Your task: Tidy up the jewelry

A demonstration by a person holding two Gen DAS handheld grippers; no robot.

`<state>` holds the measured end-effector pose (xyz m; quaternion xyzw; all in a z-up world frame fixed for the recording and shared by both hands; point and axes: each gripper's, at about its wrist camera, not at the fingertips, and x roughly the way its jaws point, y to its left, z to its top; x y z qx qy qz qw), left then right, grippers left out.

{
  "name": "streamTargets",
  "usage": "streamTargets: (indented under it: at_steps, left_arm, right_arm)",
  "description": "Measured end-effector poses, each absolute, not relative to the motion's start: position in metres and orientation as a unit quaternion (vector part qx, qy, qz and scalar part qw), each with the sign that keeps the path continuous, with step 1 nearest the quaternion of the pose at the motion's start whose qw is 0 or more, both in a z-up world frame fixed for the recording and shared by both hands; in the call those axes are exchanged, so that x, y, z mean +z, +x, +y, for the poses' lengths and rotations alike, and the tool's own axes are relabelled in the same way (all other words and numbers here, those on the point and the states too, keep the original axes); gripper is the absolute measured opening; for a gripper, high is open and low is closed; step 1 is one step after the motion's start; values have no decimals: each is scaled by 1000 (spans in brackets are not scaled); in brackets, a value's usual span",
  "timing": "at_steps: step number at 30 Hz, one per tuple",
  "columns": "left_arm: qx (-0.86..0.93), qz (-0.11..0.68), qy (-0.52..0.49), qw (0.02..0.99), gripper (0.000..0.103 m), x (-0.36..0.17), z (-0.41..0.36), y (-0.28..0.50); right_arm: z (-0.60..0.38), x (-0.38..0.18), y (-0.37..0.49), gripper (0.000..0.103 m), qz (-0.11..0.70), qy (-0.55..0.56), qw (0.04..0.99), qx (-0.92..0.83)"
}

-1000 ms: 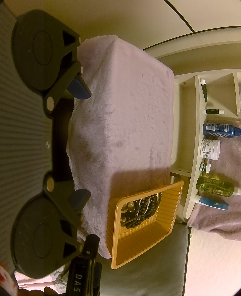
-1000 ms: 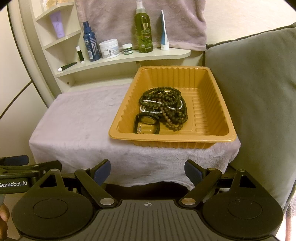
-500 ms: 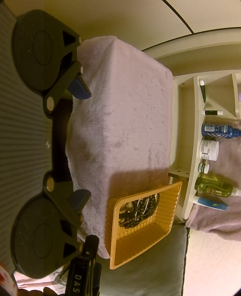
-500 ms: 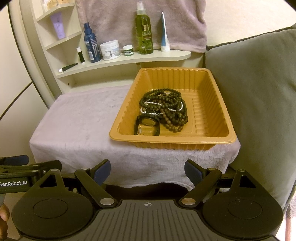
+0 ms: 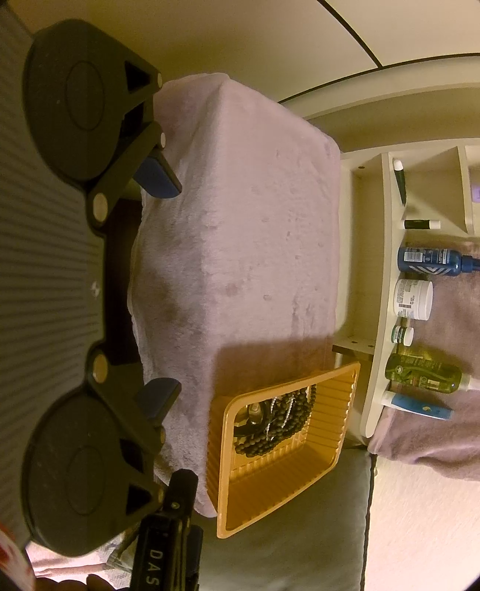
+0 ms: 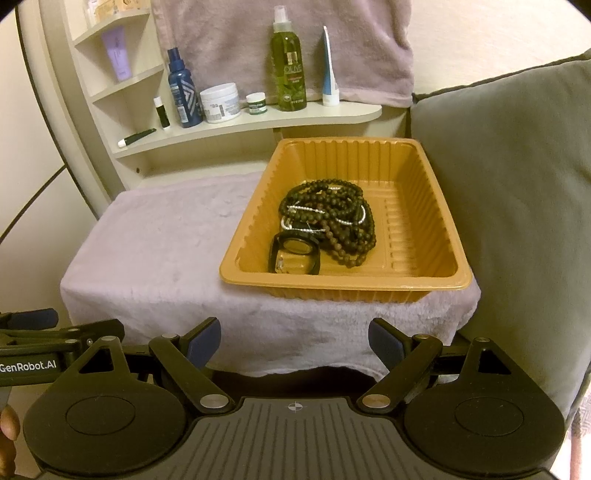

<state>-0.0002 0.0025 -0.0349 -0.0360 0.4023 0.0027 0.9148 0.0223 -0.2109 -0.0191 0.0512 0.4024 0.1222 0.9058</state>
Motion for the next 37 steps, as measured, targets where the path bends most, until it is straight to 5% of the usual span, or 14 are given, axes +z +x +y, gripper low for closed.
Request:
streamTargets:
  at_steps: [37]
  left_arm:
    - [3,390,-44,920,103,-31,0,-1]
  right_arm:
    - [-211,-18,23,87,400,52,907,122]
